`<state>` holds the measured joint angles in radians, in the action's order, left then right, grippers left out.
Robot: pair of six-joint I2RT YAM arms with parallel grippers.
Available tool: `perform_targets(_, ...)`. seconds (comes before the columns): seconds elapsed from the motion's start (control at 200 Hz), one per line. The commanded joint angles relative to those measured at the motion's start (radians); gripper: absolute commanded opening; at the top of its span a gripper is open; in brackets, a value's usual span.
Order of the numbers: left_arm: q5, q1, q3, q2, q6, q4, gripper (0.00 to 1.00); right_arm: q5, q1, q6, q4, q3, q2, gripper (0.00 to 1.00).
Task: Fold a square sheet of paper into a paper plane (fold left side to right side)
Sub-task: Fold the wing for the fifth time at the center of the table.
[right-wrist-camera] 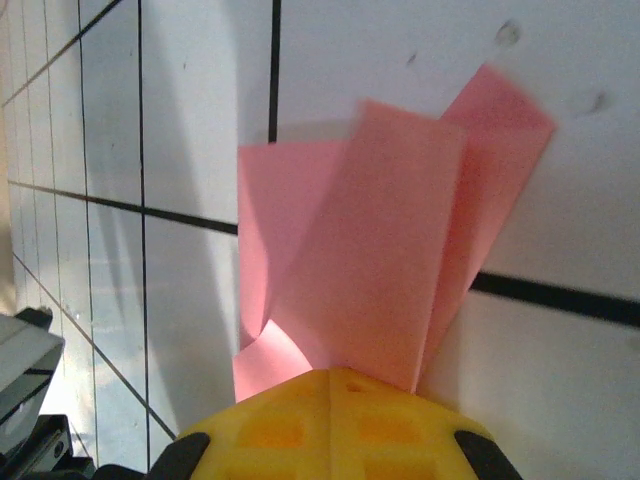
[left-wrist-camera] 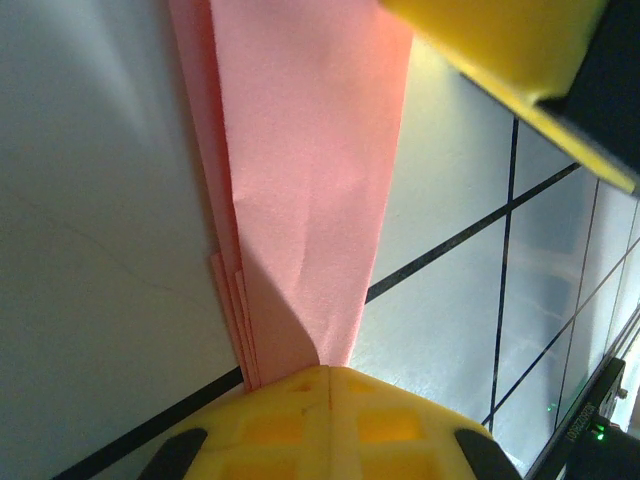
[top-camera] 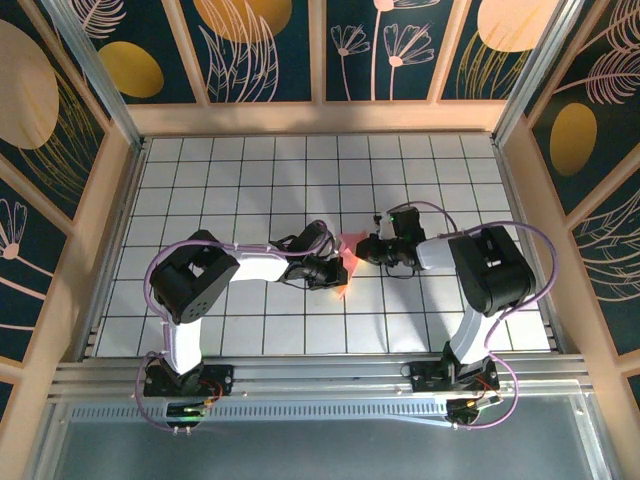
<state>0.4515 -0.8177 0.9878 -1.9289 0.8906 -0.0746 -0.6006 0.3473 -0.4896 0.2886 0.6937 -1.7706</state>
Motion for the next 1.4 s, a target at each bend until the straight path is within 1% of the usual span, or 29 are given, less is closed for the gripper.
perform_targets(0.0,-0.071,-0.003,-0.029,-0.055,-0.016,0.145,0.00,0.062,-0.041,0.050,-0.017,0.028,-0.042,0.00)
perform_targets(0.29,-0.074,-0.005,-0.031,-0.051,-0.014,0.145,0.00,0.052,-0.094,0.084,-0.046,0.093,-0.089,0.00)
perform_targets(0.596,-0.078,-0.006,-0.031,-0.050,-0.013,0.145,0.00,0.048,-0.129,0.112,-0.077,0.166,-0.143,0.00)
perform_targets(0.921,-0.080,-0.007,-0.032,-0.047,-0.012,0.144,0.00,0.059,-0.167,0.146,-0.158,0.246,-0.121,0.00)
perform_targets(1.041,-0.082,-0.007,-0.030,-0.044,-0.012,0.142,0.00,0.061,-0.168,0.151,-0.192,0.242,-0.072,0.00)
perform_targets(1.161,-0.083,-0.008,-0.030,-0.044,-0.010,0.141,0.00,0.033,-0.161,0.121,-0.210,0.191,0.013,0.00)
perform_targets(1.306,-0.085,-0.009,-0.031,-0.042,-0.012,0.142,0.00,0.019,-0.098,0.067,-0.270,0.110,0.129,0.00)
perform_targets(1.391,-0.085,-0.008,-0.030,-0.041,-0.012,0.142,0.00,0.002,-0.051,0.003,-0.259,0.049,0.183,0.00)
